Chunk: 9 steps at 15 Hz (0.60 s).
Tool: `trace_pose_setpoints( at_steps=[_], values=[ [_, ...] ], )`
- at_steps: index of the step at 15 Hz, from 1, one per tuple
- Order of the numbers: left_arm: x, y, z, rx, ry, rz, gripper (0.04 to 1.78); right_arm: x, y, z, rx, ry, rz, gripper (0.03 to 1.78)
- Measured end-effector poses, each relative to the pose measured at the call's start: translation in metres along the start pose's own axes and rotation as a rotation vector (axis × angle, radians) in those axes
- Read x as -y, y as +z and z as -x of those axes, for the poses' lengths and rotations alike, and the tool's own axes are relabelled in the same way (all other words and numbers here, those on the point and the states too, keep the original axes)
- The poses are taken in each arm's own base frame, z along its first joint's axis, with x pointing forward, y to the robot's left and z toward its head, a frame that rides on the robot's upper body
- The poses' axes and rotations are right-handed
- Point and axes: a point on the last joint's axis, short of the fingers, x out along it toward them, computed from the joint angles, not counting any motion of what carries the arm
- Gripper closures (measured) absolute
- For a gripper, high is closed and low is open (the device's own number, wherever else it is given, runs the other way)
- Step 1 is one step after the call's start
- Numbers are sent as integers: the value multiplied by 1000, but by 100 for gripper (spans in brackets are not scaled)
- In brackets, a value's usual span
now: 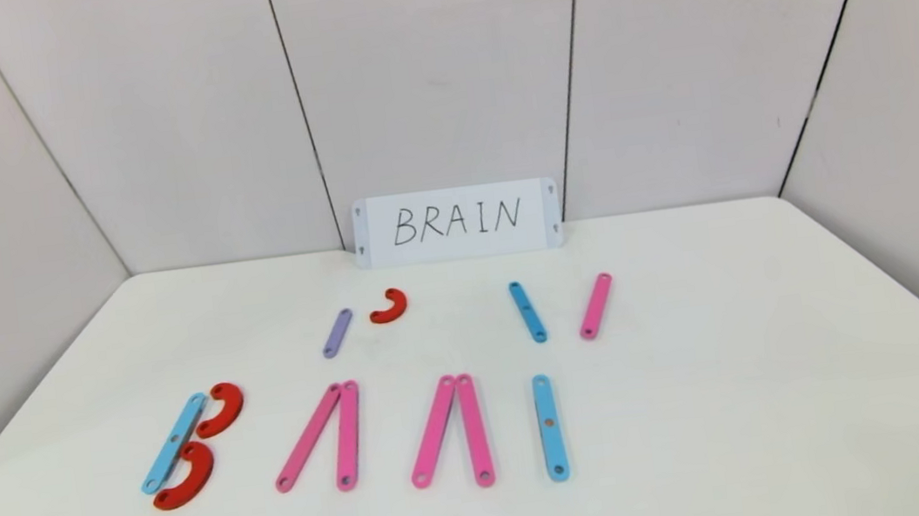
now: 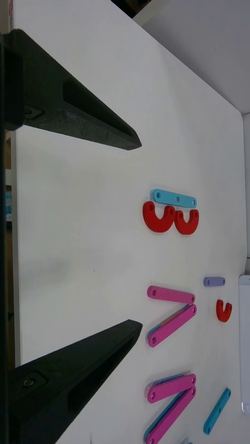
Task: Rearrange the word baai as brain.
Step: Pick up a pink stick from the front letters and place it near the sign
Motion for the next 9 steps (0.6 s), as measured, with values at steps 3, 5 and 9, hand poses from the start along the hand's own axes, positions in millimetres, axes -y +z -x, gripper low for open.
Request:
trace_pose_setpoints(
  at_steps=[3, 5, 9],
  values=[
    [0, 0, 0, 0, 0, -2, 10, 0, 0, 0, 0, 0, 1, 7],
    [0, 0, 0, 1, 1, -9, 10, 0, 0, 0, 0, 4, 13, 7],
    [0, 3, 1, 5, 2, -4, 10, 0, 0, 0, 1, -3, 20, 7]
  ],
)
